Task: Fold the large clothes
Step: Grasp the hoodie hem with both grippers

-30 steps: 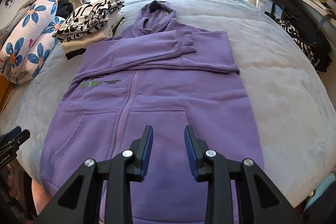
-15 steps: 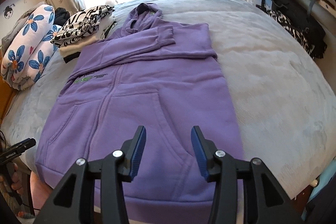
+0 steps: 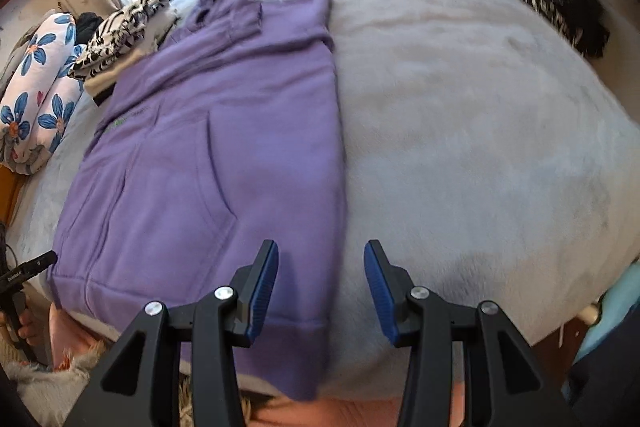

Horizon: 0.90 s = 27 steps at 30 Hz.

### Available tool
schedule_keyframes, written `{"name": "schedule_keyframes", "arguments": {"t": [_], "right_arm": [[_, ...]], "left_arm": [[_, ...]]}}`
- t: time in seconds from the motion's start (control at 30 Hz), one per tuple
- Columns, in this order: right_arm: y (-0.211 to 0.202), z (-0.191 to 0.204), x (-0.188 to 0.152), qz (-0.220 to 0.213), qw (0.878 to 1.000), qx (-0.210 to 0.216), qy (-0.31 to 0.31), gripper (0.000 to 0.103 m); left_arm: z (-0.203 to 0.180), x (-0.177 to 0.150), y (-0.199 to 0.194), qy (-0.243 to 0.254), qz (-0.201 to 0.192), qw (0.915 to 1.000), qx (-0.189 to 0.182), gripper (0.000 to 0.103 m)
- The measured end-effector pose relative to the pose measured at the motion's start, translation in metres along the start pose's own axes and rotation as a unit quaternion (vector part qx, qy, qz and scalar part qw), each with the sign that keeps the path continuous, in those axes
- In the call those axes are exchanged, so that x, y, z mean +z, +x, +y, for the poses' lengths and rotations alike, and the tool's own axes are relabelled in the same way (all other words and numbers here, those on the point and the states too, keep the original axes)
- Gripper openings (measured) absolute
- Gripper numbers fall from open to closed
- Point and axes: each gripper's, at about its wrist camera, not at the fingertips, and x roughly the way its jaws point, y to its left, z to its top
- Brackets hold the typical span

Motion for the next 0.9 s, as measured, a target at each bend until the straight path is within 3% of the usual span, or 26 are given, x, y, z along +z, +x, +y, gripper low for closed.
{"name": "schedule_keyframes", "arguments": {"t": [0.2, 0.3, 0.47, 0.63, 0.7, 0.73, 0.8, 0.9], "right_arm": [[0.010, -0.005, -0.005, 0.015, 0.999, 0.042, -0.003, 0.047], [0.013, 0.004, -0.003, 0.032, 0.996, 0.085, -0.017, 0.047], [0.016, 0.008, -0.005, 0.043, 0.989, 0.137, -0.037, 0.047], [0.023, 0.003, -0.006, 0.042, 0.985, 0.166, -0.020, 0.044], [0.024, 0.009, -0.006, 0.038, 0.986, 0.160, -0.031, 0.037], [0.024, 0.011, -0.005, 0.035, 0.986, 0.158, -0.035, 0.028], [0.022, 0.014, -0.004, 0.029, 0.986, 0.161, -0.040, 0.022], [0.018, 0.019, -0.002, 0.018, 0.987, 0.155, -0.047, 0.019]], "left_arm": [[-0.006, -0.001, 0.013, 0.025, 0.017, 0.9994, -0.018, 0.088], [-0.005, 0.001, 0.015, 0.021, 0.021, 0.9992, -0.027, 0.088], [0.000, -0.002, 0.012, 0.019, 0.021, 0.9962, -0.083, 0.085], [0.001, -0.001, 0.018, 0.011, 0.024, 0.9957, -0.089, 0.080], [-0.004, 0.001, 0.021, 0.021, 0.028, 0.9961, -0.081, 0.064], [-0.007, 0.002, 0.021, 0.023, 0.030, 0.9957, -0.084, 0.057], [-0.008, 0.005, 0.023, 0.015, 0.037, 0.9943, -0.099, 0.031], [-0.013, 0.012, 0.026, 0.006, 0.049, 0.9928, -0.109, 0.016]]}}
